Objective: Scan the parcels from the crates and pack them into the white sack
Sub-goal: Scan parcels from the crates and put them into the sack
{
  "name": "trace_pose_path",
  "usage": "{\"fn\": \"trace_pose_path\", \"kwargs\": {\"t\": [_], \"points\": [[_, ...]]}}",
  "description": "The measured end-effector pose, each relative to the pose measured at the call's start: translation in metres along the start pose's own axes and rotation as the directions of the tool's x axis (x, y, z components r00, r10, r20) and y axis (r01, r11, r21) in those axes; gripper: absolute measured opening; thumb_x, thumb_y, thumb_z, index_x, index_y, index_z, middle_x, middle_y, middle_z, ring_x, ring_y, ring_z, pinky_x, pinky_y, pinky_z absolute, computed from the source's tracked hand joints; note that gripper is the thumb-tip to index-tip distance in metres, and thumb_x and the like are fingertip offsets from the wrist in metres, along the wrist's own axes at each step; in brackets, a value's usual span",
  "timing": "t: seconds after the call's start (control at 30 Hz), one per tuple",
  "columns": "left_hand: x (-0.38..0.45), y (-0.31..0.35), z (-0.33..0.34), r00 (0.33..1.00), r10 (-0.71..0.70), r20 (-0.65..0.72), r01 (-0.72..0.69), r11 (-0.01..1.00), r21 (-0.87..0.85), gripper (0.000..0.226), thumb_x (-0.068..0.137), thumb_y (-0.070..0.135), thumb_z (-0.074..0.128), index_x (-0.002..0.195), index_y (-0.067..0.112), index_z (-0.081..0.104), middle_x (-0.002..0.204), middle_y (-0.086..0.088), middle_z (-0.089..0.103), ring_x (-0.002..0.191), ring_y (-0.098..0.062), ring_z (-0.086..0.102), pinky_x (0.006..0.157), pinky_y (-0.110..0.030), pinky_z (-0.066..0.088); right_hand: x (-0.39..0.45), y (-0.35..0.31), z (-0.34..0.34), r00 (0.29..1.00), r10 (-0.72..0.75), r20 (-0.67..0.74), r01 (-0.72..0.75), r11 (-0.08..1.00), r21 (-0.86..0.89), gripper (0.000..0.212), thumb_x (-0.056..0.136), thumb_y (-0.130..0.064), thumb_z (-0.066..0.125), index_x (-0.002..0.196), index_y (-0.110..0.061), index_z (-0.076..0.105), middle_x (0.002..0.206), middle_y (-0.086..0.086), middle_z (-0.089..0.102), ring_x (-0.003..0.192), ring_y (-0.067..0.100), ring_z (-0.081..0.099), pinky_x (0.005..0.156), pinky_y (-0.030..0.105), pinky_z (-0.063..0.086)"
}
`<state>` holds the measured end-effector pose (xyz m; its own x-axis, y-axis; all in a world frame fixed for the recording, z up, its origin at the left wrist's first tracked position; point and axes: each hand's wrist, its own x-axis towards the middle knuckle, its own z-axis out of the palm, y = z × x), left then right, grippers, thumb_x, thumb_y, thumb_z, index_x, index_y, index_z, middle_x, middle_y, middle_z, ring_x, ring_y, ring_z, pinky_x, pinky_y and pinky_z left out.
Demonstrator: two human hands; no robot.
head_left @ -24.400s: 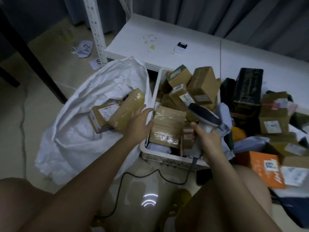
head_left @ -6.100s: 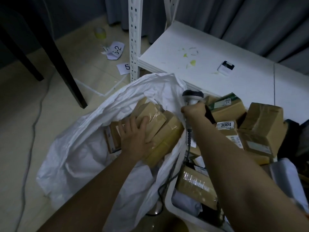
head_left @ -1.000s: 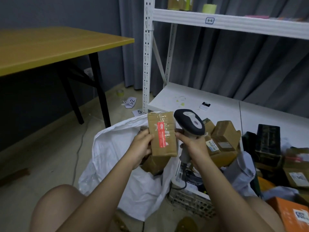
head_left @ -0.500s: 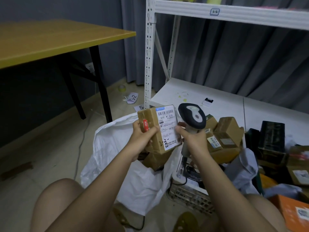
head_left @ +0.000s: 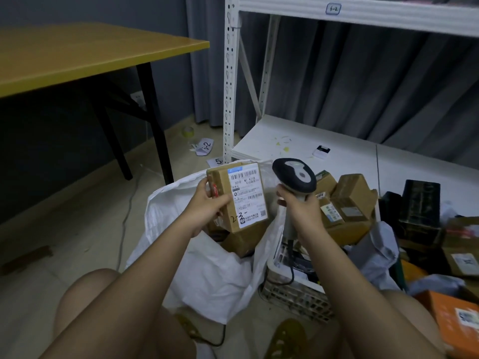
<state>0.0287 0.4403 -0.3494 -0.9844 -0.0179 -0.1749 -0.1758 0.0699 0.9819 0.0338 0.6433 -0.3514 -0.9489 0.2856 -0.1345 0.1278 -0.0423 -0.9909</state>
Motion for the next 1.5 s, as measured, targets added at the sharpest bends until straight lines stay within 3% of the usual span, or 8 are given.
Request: {"fn": "trace_pose_path", "kwargs": {"t": [0.27, 0.53, 0.93, 1.13, 1.27, 1.37, 1.43, 1.5], "points": [[0.02, -0.011, -0.008, 1.0, 0.007, 0.01, -0.007, 1.0, 0.016, 0.046, 0.091, 0.011, 0.059, 0.129, 0.032, 0.042, 0.118, 0.0, 0.06, 0.101, -0.013, 0.06, 0.067, -0.023, 0.049, -0.024, 0.013, -0.019, 0.984, 0.08, 0.157, -0.047, 0.978, -0.202, 0.013, 0.087, -0.011, 0.069, 0.096, -0.009, 0.06, 0.069, 0.004, 0.057, 0.061, 0.015, 0.053, 0.046, 0.016, 0.044], [0.031, -0.012, -0.011, 0.998, 0.06, -0.003, -0.06, 0.998, 0.026, 0.055, 0.091, 0.012, 0.06, 0.137, 0.032, 0.039, 0.117, 0.003, 0.059, 0.105, -0.015, 0.057, 0.085, -0.033, 0.048, -0.037, 0.027, -0.022, 0.974, 0.025, 0.225, 0.044, 0.954, -0.298, 0.025, 0.085, -0.013, 0.072, 0.067, -0.009, 0.056, 0.048, 0.001, 0.052, 0.043, 0.012, 0.05, 0.05, 0.026, 0.046], [0.036, -0.017, -0.018, 0.995, 0.089, -0.049, -0.087, 0.995, 0.039, 0.059, 0.089, 0.012, 0.063, 0.139, 0.029, 0.038, 0.104, 0.013, 0.059, 0.094, -0.005, 0.058, 0.072, -0.021, 0.048, -0.031, 0.031, -0.017, 0.987, 0.016, 0.157, 0.023, 0.968, -0.248, 0.017, 0.082, -0.009, 0.073, 0.071, -0.008, 0.06, 0.05, 0.004, 0.053, 0.044, 0.013, 0.05, 0.049, 0.028, 0.046], [0.045, -0.04, -0.028, 0.964, 0.06, -0.257, -0.016, 0.985, 0.17, 0.081, 0.081, 0.019, 0.074, 0.142, 0.017, 0.021, 0.128, -0.002, 0.054, 0.114, -0.022, 0.055, 0.096, -0.042, 0.047, -0.02, 0.037, -0.017, 0.997, 0.07, 0.014, -0.068, 0.993, -0.101, 0.022, 0.085, -0.013, 0.072, 0.071, -0.007, 0.057, 0.057, 0.008, 0.055, 0.046, 0.014, 0.052, 0.046, 0.022, 0.047], [0.062, -0.066, -0.023, 0.955, 0.046, -0.292, 0.04, 0.959, 0.281, 0.062, 0.078, 0.022, 0.076, 0.116, 0.018, 0.026, 0.123, -0.007, 0.05, 0.106, -0.023, 0.056, 0.092, -0.045, 0.049, -0.01, 0.049, -0.02, 0.995, 0.098, 0.007, -0.097, 0.991, -0.091, 0.023, 0.088, -0.015, 0.069, 0.071, -0.007, 0.057, 0.056, 0.007, 0.054, 0.047, 0.015, 0.052, 0.047, 0.023, 0.047], [0.075, -0.077, -0.006, 0.947, 0.125, -0.296, 0.001, 0.92, 0.391, 0.05, 0.078, 0.023, 0.076, 0.103, 0.016, 0.034, 0.116, -0.007, 0.042, 0.096, -0.019, 0.049, 0.084, -0.03, 0.043, -0.004, 0.057, -0.022, 0.993, 0.119, 0.012, -0.118, 0.992, -0.048, 0.021, 0.089, -0.012, 0.068, 0.074, -0.004, 0.056, 0.056, 0.01, 0.052, 0.047, 0.019, 0.05, 0.049, 0.029, 0.046], [0.089, -0.09, 0.008, 0.964, 0.132, -0.231, 0.007, 0.855, 0.519, 0.046, 0.081, 0.037, 0.067, 0.112, 0.016, 0.04, 0.128, -0.012, 0.039, 0.115, -0.026, 0.045, 0.095, -0.035, 0.039, 0.0, 0.058, -0.023, 0.989, 0.148, 0.017, -0.148, 0.989, -0.024, 0.019, 0.089, -0.012, 0.068, 0.078, -0.004, 0.055, 0.058, 0.012, 0.051, 0.048, 0.021, 0.049, 0.05, 0.031, 0.046], [0.097, -0.106, 0.018, 0.987, -0.068, -0.148, 0.153, 0.692, 0.705, 0.062, 0.086, 0.044, 0.056, 0.138, 0.021, 0.033, 0.153, -0.017, 0.015, 0.143, -0.036, 0.009, 0.113, -0.05, 0.019, 0.007, 0.06, -0.027, 0.98, 0.199, 0.02, -0.199, 0.98, 0.002, 0.02, 0.088, -0.012, 0.068, 0.076, -0.004, 0.055, 0.059, 0.012, 0.051, 0.049, 0.022, 0.049, 0.051, 0.031, 0.046]]}}
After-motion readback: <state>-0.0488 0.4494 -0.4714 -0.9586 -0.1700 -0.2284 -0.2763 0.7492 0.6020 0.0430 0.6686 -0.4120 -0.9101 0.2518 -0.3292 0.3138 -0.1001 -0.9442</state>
